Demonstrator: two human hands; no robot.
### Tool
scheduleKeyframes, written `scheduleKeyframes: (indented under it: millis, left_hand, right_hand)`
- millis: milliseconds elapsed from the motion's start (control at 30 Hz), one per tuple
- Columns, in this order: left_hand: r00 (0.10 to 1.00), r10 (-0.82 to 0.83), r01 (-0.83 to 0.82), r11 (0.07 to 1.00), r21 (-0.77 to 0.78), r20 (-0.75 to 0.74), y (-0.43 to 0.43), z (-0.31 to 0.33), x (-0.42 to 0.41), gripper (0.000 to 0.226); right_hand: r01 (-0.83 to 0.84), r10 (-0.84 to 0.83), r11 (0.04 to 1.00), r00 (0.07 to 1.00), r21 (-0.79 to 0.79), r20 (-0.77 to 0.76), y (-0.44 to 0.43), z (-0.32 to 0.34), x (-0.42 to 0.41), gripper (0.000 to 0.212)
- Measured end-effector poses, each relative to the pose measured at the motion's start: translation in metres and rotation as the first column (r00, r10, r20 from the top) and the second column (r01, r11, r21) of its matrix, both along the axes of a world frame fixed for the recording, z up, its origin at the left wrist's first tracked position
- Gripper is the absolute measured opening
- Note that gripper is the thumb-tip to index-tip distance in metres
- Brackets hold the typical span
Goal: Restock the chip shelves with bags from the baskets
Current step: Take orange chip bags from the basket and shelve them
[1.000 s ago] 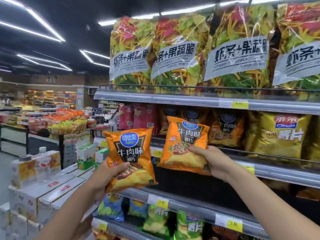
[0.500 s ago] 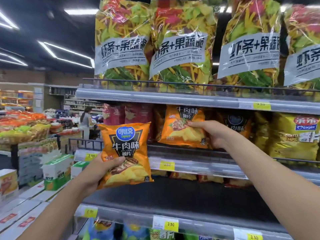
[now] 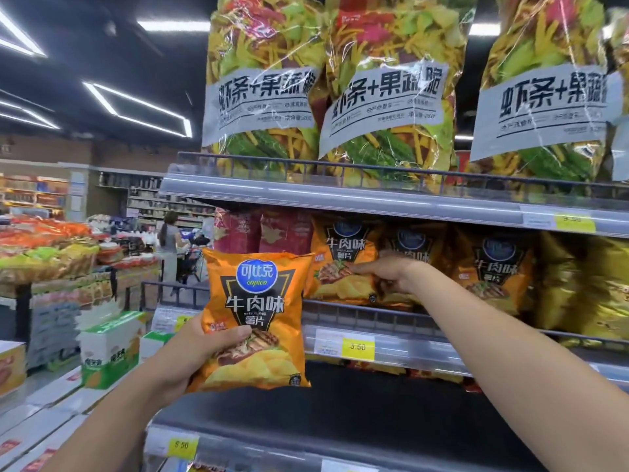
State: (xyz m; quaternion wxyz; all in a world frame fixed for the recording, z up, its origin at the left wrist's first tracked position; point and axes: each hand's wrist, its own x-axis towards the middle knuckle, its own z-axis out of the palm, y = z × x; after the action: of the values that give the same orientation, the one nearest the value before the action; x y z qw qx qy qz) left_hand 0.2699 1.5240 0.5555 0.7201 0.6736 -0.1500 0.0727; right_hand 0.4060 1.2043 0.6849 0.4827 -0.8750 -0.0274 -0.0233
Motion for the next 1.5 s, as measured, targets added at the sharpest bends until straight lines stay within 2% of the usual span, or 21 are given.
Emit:
scheduleKeyframes:
  millis: [67,100,167,367,633,767,933,1000,1233,1433,1500]
  left_hand:
    - [1.0,0.01,-0.01,1.0,0.0,0.001,0.002,-0.001,0.003,0.112]
    - [1.0,0.009,-0.009,1.0,-0.002,0.002,0.004,-0.002,0.005,0.114]
    - [1.0,0.006,-0.006,1.0,0.0,0.003,0.006,-0.003,0.007,0.115]
    - [1.0,-0.004,0.004,1.0,0.012,0.013,0.008,-0.002,0.012,0.118]
    - [1.0,-0.015,0.015,1.0,0.014,0.011,0.01,-0.002,0.014,0.118]
    - [1.0,-0.02,0.02,1.0,0.016,0.003,0.011,-0.003,0.015,0.117]
    - [1.0,-0.013,0.013,1.0,0.019,-0.004,0.01,-0.002,0.014,0.118]
    - [1.0,-0.006,0.006,1.0,0.014,-0.009,0.009,-0.002,0.015,0.119]
    - [1.0,0.005,-0.005,1.0,-0.017,-0.013,0.006,-0.004,0.014,0.121]
    - [1.0,0.007,-0.008,0.999,-0.034,-0.02,0.002,-0.002,0.006,0.117]
    - [1.0,-0.002,0.002,1.0,-0.027,-0.018,-0.003,0.0,0.005,0.103]
  right_hand:
    - [-0.002,0.002,1.0,0.999,-0.012,0.042,0.005,0.002,0.005,0.046]
    - [-0.005,0.006,1.0,0.999,-0.019,0.054,0.005,0.002,0.009,0.035]
    - [-0.003,0.004,1.0,0.999,-0.021,0.053,0.007,0.002,0.016,0.027]
    - [0.041,-0.039,0.998,0.998,-0.054,0.049,-0.004,-0.003,0.031,0.034]
    - [0.034,-0.035,0.999,0.998,-0.028,-0.043,-0.014,0.003,0.036,0.046]
    - [0.032,-0.037,0.997,0.997,-0.07,-0.066,-0.018,0.013,0.028,0.028]
    - [0.088,-0.093,0.983,0.996,-0.162,-0.019,-0.023,0.017,0.027,0.036]
    - [0.093,-0.092,0.982,0.996,-0.165,0.017,-0.024,0.014,0.026,0.031]
    - [0.099,-0.056,0.973,0.978,-0.21,0.203,-0.01,-0.001,0.032,0.039]
    - [0.052,-0.021,0.984,0.984,-0.17,0.176,-0.014,-0.001,0.026,0.04]
    - [0.04,-0.014,0.988,0.986,-0.152,0.164,-0.019,0.001,0.02,0.041]
